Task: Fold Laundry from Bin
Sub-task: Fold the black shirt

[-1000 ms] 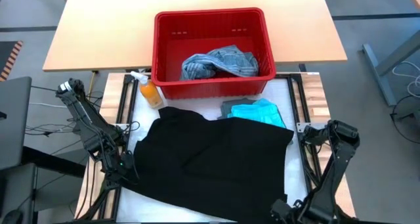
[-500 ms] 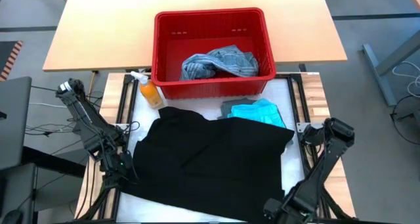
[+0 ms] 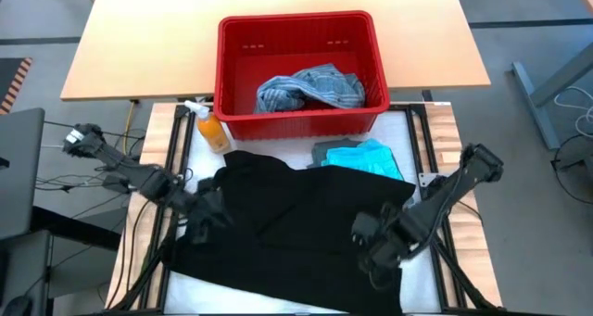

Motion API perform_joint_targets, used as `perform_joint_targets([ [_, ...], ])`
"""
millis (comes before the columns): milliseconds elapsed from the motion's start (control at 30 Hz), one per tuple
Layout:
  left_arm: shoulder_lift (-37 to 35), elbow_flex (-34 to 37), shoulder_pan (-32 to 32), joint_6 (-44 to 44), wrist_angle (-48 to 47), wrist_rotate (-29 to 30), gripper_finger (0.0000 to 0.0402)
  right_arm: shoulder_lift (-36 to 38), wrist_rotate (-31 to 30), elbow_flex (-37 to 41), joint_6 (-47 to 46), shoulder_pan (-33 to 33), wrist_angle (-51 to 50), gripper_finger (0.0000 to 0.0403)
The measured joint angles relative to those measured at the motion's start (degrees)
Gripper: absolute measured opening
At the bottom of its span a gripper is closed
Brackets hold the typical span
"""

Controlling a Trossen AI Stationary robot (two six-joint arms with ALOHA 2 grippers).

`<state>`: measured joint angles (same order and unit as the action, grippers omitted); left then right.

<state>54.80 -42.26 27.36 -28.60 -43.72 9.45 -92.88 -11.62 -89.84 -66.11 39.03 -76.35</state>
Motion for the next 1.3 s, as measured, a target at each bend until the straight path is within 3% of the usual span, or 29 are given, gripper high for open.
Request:
perform_joint_targets([
  [167, 4.37, 0.0, -12.93, 15.92, 8.09, 0.93, 0.0137, 5.83, -7.11, 0.06, -1.4, -3.55, -10.71, 0.02],
  [400, 10.23, 0.0, -27.03, 36.26, 15.34, 4.19, 0.0138, 14.22, -7.76, 6.71, 2.72, -13.53, -12.72, 0.0212],
  [633, 18.42, 0.0, -39.61, 45.01, 20.37, -1.27, 0.0167, 19.87, -8.29, 13.81, 13.09, -22.77, -9.02, 0.0221],
  [867, 29.66, -2.03, -45.95, 52.42, 33.62, -5.75, 0.0197, 22.0, -8.1, 17.3, 22.9, -29.85, -7.38, 0.0221],
  [1100, 40.89, -11.96, -49.15, 53.62, 29.79, -8.31, 0.0198, 26.81, -1.73, 23.98, 28.38, -35.6, -2.26, 0.0221],
  [1200, 44.33, -16.15, -49.53, 54.3, 22.0, -12.01, 0.0198, 28.99, 4.35, 27.91, 30.29, -35.47, 1.88, 0.0221],
  [1300, 47.57, -19.03, -49.6, 55.42, 14.39, -11.66, 0.0193, 29.85, 4.89, 31.16, 33.14, -34.36, 2.59, 0.0221],
])
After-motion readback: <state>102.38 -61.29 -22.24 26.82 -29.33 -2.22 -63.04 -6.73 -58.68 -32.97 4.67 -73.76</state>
